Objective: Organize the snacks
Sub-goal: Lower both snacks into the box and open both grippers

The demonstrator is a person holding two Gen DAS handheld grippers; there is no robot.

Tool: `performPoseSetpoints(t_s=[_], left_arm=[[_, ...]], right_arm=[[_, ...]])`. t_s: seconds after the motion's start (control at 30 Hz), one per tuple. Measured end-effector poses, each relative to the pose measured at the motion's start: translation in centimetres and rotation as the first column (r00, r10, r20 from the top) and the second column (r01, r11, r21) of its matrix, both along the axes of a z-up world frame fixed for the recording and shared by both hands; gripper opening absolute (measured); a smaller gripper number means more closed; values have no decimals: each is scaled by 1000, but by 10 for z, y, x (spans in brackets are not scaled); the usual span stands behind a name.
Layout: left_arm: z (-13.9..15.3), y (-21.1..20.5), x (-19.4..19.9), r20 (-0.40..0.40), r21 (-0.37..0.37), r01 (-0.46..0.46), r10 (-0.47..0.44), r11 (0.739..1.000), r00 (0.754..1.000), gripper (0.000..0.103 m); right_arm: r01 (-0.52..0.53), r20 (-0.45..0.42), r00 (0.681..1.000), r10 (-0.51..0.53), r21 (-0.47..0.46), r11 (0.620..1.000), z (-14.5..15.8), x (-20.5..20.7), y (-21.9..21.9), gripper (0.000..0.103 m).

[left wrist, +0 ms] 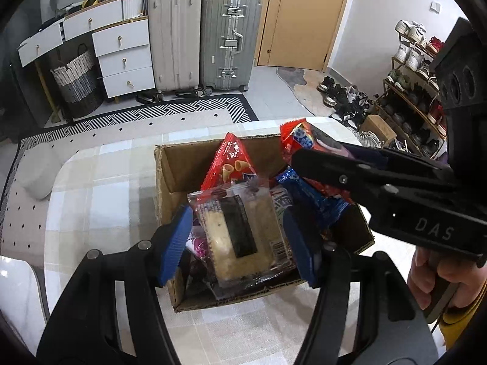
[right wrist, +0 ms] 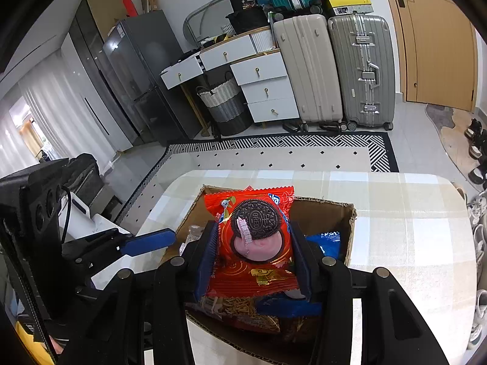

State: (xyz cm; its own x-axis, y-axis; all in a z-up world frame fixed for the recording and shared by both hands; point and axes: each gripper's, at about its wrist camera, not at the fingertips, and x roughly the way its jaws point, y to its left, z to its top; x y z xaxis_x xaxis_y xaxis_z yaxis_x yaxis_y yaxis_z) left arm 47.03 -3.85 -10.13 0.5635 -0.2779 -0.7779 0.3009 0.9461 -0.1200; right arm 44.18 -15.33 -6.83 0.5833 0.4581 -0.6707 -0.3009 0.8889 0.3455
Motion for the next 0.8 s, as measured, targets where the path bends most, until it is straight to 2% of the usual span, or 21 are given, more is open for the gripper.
performPoseSetpoints(t_s=[0.13,0.5,0.6,0.67,0.8], left_arm=[[5,4,-16,7,-1,-3,3,1000,1000,59],[11,12,-31,12,6,-32,32,999,999,60],[16,16,-39,18,10,-54,54,998,998,66],[24,20,-46,30,3,-64,64,998,997,67],[43,27,-65,55,0,-80,79,997,995,76]], right_arm=[[5,-12,1000,-6,-3,1000,-2,2,2,46],[6,-36,999,-8,-49,999,-8,2,10,46],[7,-31,999,-9,-68,998,-6,0,12,47],[3,-23,1000,-5,-80,997,-4,-2,14,47],[6,21,1000,-4,-117,993,7,-12,16,48]])
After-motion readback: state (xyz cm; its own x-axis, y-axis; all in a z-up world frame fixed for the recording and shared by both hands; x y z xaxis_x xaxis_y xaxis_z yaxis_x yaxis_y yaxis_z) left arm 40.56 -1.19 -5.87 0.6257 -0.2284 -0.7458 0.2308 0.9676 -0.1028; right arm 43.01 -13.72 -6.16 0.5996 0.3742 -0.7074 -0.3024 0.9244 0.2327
